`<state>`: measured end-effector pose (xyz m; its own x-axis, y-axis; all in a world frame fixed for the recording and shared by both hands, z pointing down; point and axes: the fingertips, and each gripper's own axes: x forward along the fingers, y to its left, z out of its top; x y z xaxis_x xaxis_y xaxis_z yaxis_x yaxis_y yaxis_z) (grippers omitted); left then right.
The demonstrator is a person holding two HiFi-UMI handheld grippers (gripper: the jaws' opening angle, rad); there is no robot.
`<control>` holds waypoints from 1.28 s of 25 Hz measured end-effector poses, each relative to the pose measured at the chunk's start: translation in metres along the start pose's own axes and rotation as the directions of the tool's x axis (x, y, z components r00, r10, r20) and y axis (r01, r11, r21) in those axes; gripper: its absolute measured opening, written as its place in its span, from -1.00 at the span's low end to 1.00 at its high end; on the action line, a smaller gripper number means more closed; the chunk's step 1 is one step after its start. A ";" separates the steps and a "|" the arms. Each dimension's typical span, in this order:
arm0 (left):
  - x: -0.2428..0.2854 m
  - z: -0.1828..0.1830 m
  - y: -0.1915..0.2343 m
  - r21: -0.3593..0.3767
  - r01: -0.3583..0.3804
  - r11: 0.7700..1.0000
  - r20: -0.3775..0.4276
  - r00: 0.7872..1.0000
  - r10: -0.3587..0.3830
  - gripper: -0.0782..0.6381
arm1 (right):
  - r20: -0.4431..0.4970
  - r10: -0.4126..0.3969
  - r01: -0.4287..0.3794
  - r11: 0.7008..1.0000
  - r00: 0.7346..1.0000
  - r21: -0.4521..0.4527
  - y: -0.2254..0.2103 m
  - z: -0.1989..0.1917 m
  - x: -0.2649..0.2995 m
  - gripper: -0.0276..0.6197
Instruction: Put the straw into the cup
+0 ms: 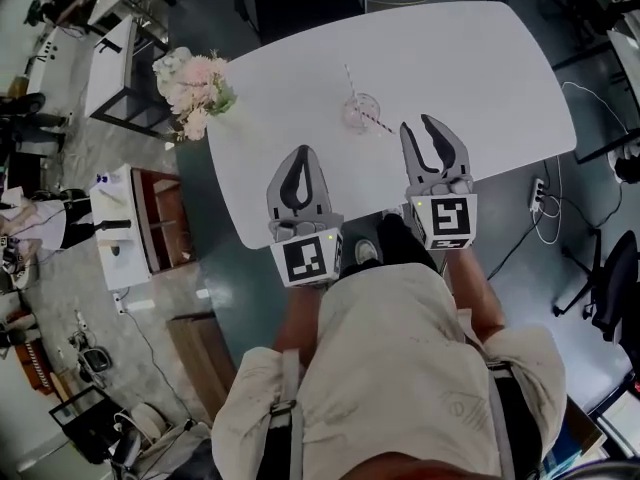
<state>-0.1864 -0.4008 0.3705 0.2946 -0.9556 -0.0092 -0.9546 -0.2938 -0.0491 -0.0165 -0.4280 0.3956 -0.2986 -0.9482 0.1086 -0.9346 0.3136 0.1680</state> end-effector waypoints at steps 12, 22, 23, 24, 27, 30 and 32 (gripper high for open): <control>-0.020 0.067 0.019 0.084 -0.060 0.995 0.159 0.986 0.046 -0.77 | 0.195 -0.042 0.048 0.998 0.980 -0.027 -0.009 0.082 -0.025 -0.55; -0.015 0.072 0.014 0.087 -0.059 0.994 0.176 0.984 0.044 -0.77 | 0.212 -0.063 0.069 0.997 0.975 -0.020 -0.018 0.086 -0.027 -0.86; -0.014 0.072 0.013 0.086 -0.058 0.995 0.174 0.984 0.043 -0.77 | 0.212 -0.063 0.068 0.998 0.975 -0.017 -0.018 0.085 -0.027 -0.90; -0.014 0.071 0.012 0.085 -0.057 0.995 0.172 0.984 0.042 -0.77 | 0.213 -0.061 0.066 0.998 0.975 -0.015 -0.018 0.085 -0.027 -0.91; -0.011 0.069 0.011 0.084 -0.053 0.995 0.168 0.985 0.038 -0.77 | 0.221 -0.054 0.059 0.998 0.974 -0.017 -0.018 0.083 -0.026 -0.91; -0.009 0.069 0.010 0.083 -0.049 0.995 0.168 0.985 0.035 -0.77 | 0.218 -0.054 0.060 0.998 0.974 -0.020 -0.019 0.081 -0.025 -0.91; -0.008 0.068 0.010 0.084 -0.047 0.995 0.166 0.986 0.033 -0.77 | 0.208 -0.055 0.060 0.998 0.977 -0.021 -0.019 0.080 -0.024 -0.91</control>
<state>-0.1949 -0.3945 0.3027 0.2662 -0.9476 -0.1766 -0.9604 -0.2451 -0.1321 -0.0064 -0.4151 0.3118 -0.2807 -0.9538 -0.1067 -0.9466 0.2568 0.1947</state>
